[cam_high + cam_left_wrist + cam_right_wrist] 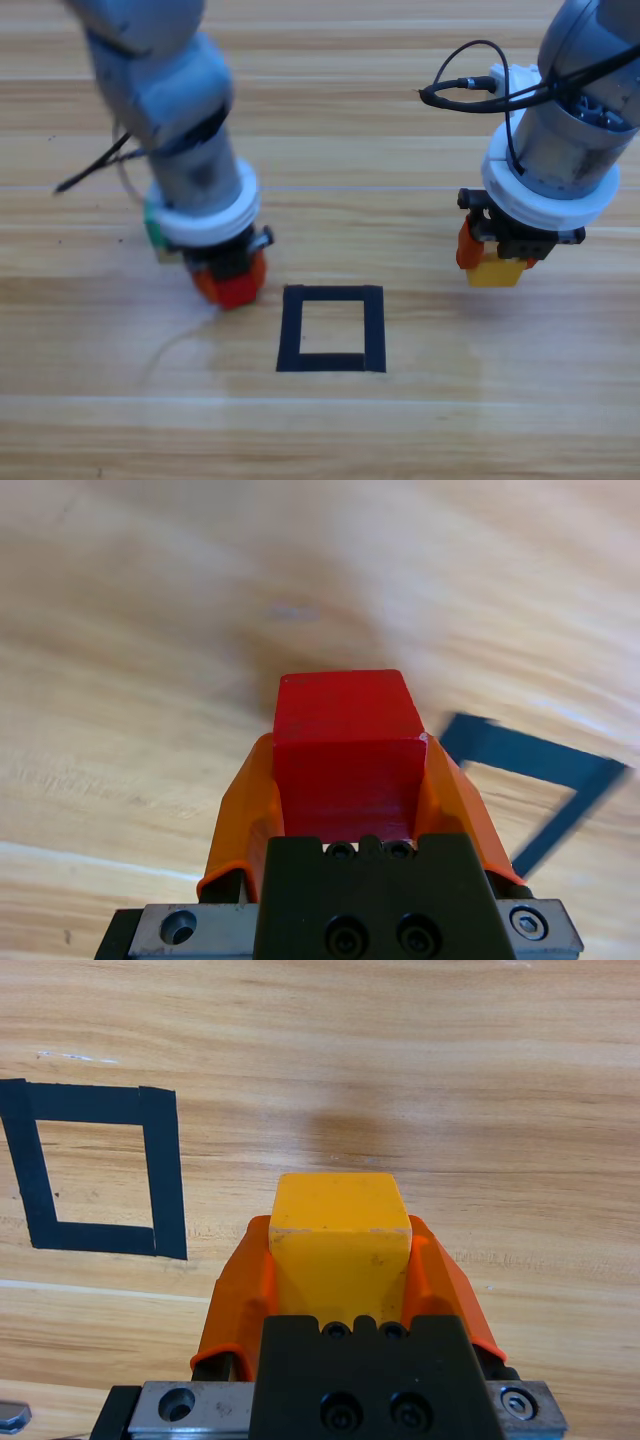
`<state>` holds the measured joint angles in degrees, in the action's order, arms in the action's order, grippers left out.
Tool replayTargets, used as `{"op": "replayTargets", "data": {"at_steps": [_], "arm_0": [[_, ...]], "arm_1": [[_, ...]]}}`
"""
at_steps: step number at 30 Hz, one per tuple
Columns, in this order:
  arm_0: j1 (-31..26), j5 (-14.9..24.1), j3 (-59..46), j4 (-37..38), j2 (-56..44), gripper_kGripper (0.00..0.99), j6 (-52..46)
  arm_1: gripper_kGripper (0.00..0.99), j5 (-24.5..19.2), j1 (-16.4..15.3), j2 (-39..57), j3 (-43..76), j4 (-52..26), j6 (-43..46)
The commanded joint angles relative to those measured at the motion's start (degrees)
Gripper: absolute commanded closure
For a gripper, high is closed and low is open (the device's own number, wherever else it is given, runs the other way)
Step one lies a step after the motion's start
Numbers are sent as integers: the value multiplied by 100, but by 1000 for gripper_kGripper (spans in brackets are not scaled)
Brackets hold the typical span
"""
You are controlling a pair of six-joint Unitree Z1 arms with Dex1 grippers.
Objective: Stack the blocks in the rectangular block: red at the bottom, yellow in the middle, green on top
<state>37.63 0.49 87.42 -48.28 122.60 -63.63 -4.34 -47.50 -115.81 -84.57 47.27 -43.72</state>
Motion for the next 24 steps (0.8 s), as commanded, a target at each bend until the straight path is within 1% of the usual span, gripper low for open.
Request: {"op": "replayTargets", "data": {"at_steps": [1, 8, 15, 19, 24], "arm_0": [[201, -5, 355, -191, 203, 929, 1248], [499, -93, 417, -384, 159, 930, 2434], [930, -76, 1234, -1079, 432, 930, 3304], [1044, -102, 1471, -1167, 590, 929, 3348], [1211, -93, 2043, -1395, 1065, 927, 2900]], "arm_1": [[883, -129, -163, -3, 63, 124, 21], [883, -129, -163, 32, 107, 124, 13], [883, -120, -163, 15, 116, 124, 13], [883, -120, -163, 6, 125, 124, 13], [883, -111, -163, -12, 116, 124, 13]]}}
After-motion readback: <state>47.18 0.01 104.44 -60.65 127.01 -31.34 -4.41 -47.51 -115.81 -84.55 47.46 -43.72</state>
